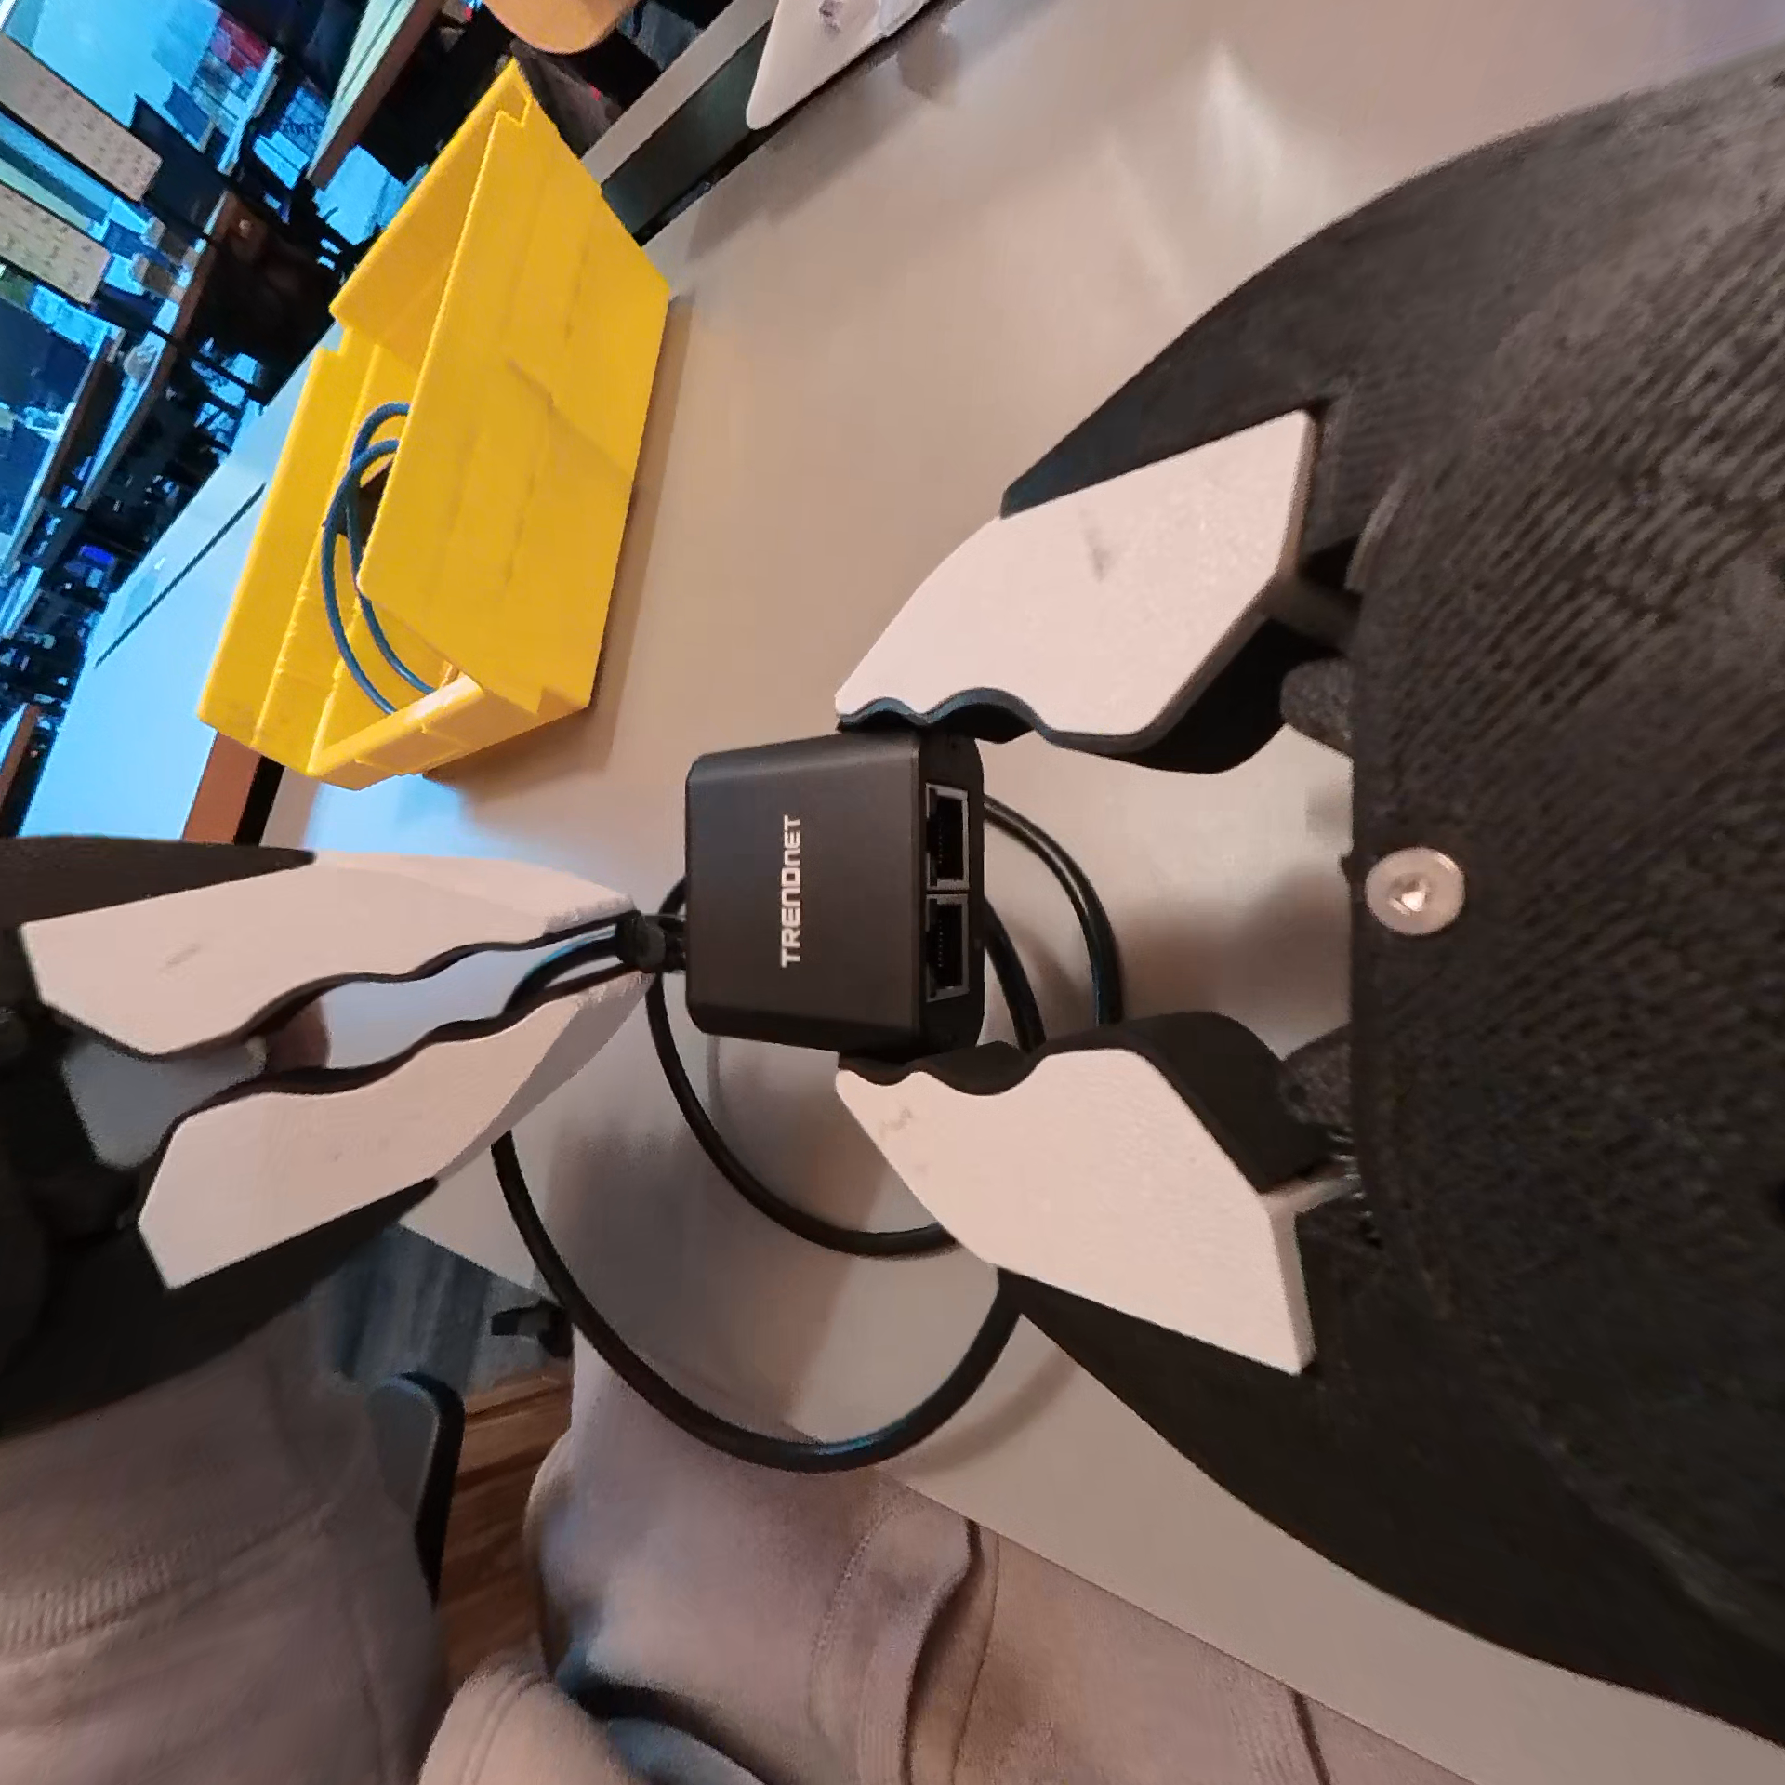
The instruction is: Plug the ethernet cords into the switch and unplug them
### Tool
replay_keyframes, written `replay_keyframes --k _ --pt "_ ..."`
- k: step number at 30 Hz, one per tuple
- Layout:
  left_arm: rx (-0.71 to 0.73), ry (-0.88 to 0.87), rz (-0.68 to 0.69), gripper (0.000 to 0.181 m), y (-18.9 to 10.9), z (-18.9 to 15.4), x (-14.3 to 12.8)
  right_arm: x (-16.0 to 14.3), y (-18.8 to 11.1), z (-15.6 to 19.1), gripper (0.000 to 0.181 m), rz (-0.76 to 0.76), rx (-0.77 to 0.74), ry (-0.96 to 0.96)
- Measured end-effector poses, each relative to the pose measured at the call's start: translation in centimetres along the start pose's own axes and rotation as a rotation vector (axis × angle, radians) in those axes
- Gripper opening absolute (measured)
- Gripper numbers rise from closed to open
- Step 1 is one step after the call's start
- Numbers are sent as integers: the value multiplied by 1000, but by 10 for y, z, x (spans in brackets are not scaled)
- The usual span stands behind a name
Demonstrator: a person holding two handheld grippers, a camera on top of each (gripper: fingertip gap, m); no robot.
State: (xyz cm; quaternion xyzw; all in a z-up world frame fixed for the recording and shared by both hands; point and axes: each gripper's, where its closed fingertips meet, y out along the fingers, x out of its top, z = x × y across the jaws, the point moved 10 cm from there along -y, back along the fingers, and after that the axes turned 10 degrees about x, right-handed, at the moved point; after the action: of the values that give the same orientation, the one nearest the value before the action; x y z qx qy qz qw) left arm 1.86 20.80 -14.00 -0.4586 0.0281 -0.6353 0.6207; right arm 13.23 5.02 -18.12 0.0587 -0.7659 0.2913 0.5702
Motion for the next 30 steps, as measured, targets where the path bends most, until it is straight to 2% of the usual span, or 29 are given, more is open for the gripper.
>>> replay_keyframes --k 1,5,8,12,16,27,30 --pt "-31 -48 -69 9 -2 3 -3 0 -2 0 62 -25 7 -2" --pt "-208 -329 -414 13 -12 19 -19 5 -10 0 62 -175 21 5" --pt "-271 -425 -540 19 -12 22 -27 9 -10 1 62 -162 22 -18" --pt "-279 -421 -472 28 -2 18 -26 11 -7 2 62 -159 29 -31" --pt "-273 -401 -482 12 3 13 -21 11 -7 3 62 -150 30 -37" --pt "-224 -354 -480 11 5 13 -21 5 -2 2 62 -180 22 6" --pt "-217 -336 -446 11 8 10 -22 3 -1 2 62 -133 11 -12"
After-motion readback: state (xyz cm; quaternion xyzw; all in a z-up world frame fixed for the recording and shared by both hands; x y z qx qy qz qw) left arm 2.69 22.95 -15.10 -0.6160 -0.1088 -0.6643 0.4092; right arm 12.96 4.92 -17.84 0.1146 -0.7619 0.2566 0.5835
